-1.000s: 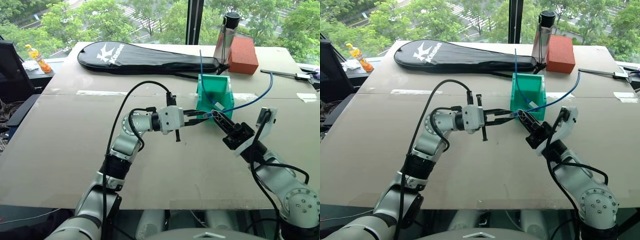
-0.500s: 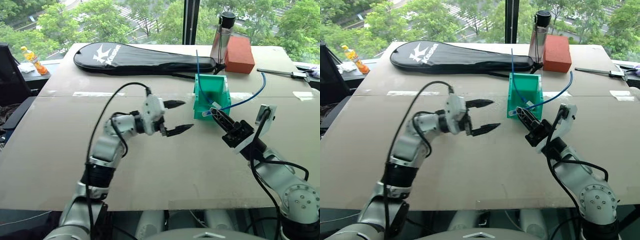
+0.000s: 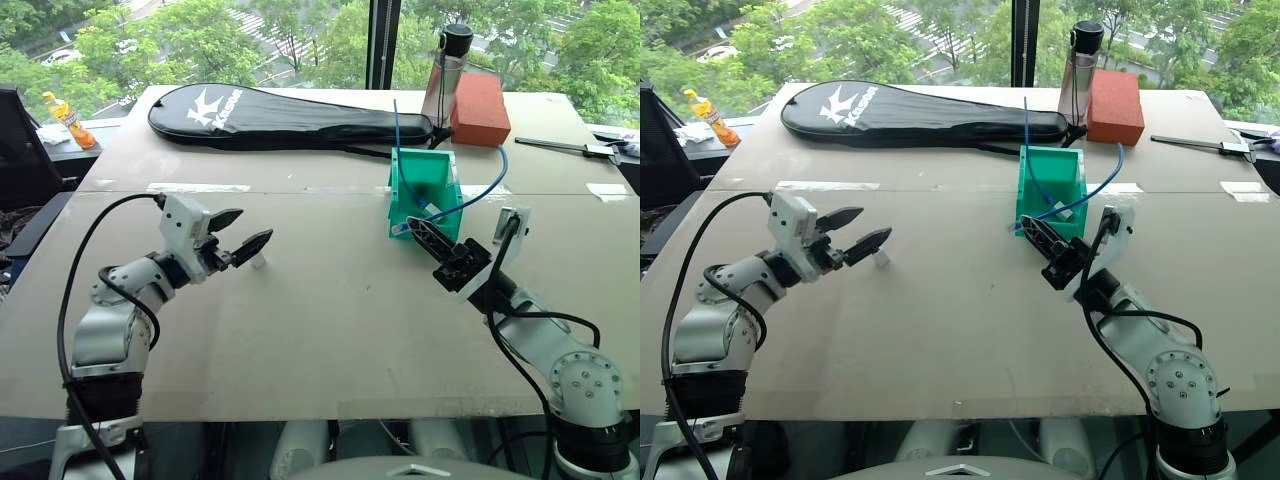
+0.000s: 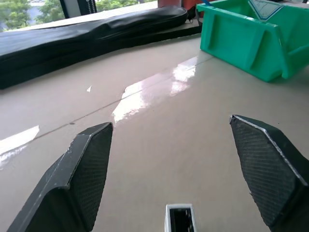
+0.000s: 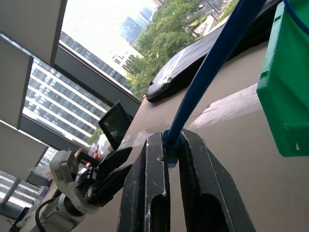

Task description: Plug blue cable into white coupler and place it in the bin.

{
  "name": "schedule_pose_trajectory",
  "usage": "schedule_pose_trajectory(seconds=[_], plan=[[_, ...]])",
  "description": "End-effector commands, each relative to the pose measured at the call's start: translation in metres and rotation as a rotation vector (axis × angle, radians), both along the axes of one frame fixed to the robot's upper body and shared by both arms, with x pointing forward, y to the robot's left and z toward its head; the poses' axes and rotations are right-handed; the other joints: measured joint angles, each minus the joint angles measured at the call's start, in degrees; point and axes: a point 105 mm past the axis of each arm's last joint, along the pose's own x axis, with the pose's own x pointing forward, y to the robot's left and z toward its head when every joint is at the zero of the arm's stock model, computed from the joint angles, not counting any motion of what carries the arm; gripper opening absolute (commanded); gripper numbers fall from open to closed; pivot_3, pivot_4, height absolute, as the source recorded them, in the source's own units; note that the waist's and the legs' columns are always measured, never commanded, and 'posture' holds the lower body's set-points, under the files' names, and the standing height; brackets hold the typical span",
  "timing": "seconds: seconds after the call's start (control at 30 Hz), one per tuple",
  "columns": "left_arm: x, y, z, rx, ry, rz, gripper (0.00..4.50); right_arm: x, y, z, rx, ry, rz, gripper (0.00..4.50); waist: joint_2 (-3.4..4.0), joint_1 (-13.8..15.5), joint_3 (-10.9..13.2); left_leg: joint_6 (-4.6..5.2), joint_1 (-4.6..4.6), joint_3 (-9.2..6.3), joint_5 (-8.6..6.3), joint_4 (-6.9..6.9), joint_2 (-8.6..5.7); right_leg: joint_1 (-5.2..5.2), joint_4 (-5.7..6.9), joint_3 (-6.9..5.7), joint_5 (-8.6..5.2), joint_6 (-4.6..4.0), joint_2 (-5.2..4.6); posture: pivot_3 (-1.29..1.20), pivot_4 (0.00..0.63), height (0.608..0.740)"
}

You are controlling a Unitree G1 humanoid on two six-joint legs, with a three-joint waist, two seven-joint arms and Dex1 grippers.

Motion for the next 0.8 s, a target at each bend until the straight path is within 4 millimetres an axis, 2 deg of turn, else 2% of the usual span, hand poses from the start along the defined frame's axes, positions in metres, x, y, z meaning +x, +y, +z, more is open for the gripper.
schedule_pose_trajectory(seconds=[0.03, 0.23, 0.37, 0.57, 0.8], plan=[[-0.001, 0.006, 0.007, 0.014, -0.045, 0.024, 3.96, -0.003, 0.003, 0.010, 0.001, -0.051, 0.030, 0.00, 0.00, 0.0, 0.0, 0.00, 0.00, 0.00, 0.00, 0.00, 0.00, 0.00, 0.00, 0.00, -0.02, -0.04, -0.02, 0.00, 0.150, 0.740], [-0.005, 0.015, -0.016, 0.028, 0.006, 0.057, 3.96, -0.004, 0.002, 0.008, -0.018, -0.046, 0.037, 0.00, 0.00, -0.3, 0.0, 0.00, 0.01, 0.01, 0.00, -0.04, 0.00, -0.01, 0.00, 0.02, 0.00, -0.01, -0.10, 0.00, 0.150, 0.740], [-0.004, 0.013, -0.027, 0.035, 0.028, 0.060, 3.96, -0.005, 0.002, 0.007, -0.023, -0.041, 0.034, 0.00, -0.01, -0.2, 0.0, 0.00, -0.02, 0.01, 0.00, -0.05, 0.01, -0.05, 0.00, 0.02, 0.04, 0.06, -0.11, 0.00, 0.150, 0.740], [-0.003, 0.007, -0.038, 0.044, 0.042, 0.045, 3.96, -0.007, 0.001, 0.007, -0.026, -0.039, 0.027, 0.00, -0.01, -0.2, 0.0, 0.00, -0.02, 0.01, 0.00, -0.05, 0.01, -0.04, 0.00, 0.03, 0.04, 0.05, -0.25, 0.00, 0.150, 0.740], [-0.002, 0.014, -0.051, 0.067, 0.056, 0.073, 3.96, -0.007, 0.000, 0.007, -0.032, -0.042, 0.022, 0.00, -0.01, -0.2, 0.0, 0.00, -0.02, 0.01, 0.00, -0.06, 0.01, -0.05, 0.00, 0.03, 0.05, 0.05, -0.29, 0.00, 0.150, 0.740]])
